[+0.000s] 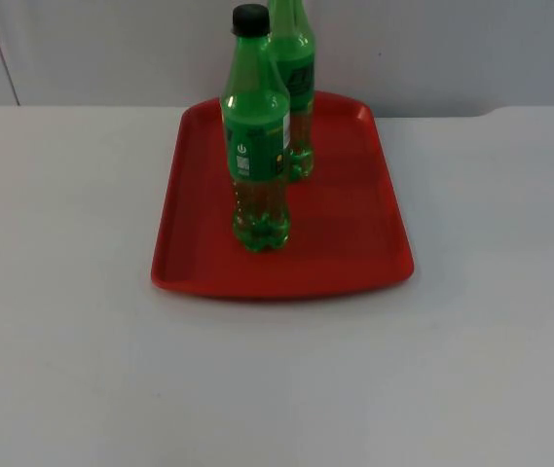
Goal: Place the bottle upright on the tray.
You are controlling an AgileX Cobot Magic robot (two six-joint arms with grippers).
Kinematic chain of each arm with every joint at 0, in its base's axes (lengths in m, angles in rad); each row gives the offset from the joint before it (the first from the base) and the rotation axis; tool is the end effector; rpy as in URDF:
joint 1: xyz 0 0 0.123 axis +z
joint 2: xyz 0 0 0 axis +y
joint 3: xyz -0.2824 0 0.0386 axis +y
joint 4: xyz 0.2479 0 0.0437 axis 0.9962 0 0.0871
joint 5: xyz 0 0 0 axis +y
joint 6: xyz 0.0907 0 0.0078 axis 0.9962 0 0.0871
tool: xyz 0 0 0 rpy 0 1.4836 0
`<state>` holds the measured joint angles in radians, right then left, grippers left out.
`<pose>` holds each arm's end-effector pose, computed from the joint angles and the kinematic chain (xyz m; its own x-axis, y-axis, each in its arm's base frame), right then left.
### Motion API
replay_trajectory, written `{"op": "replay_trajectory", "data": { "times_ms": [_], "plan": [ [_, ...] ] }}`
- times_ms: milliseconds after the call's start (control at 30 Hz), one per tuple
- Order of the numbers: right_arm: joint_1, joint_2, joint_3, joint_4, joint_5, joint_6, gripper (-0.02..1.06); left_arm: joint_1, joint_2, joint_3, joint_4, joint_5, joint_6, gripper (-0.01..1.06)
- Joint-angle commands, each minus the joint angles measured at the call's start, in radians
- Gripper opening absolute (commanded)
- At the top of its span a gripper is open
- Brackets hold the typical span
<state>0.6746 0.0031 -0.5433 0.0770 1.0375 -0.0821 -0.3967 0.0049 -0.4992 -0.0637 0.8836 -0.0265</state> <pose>-0.0107 -0.0008 0.2912 -0.2814 -0.2798 -0.9179 -0.6834 0.7299 -0.0130 0.0002 -0.0049 0.2920 -0.3016 0.0539 -0.9519 0.4100 0.9087 -0.0784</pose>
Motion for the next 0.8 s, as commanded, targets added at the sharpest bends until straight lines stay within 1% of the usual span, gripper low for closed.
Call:
{"op": "replay_trajectory", "data": {
  "times_ms": [0,500,667,767],
  "plan": [
    [-0.003,-0.003,0.022,-0.020,0.048,0.000,1.05,0.002,-0.005,0.004,0.006,-0.006,-0.006,0.91],
    [-0.003,-0.003,0.027,-0.026,0.044,0.003,1.05,0.002,-0.005,0.004,0.006,-0.006,-0.006,0.91],
    [-0.003,-0.003,0.027,-0.068,0.044,0.057,1.05,0.002,-0.005,0.004,0.006,-0.006,-0.006,0.91],
    [-0.003,-0.003,0.027,-0.068,0.044,0.057,1.05,0.002,-0.005,0.004,0.006,-0.006,-0.006,0.91]
  ]
}}
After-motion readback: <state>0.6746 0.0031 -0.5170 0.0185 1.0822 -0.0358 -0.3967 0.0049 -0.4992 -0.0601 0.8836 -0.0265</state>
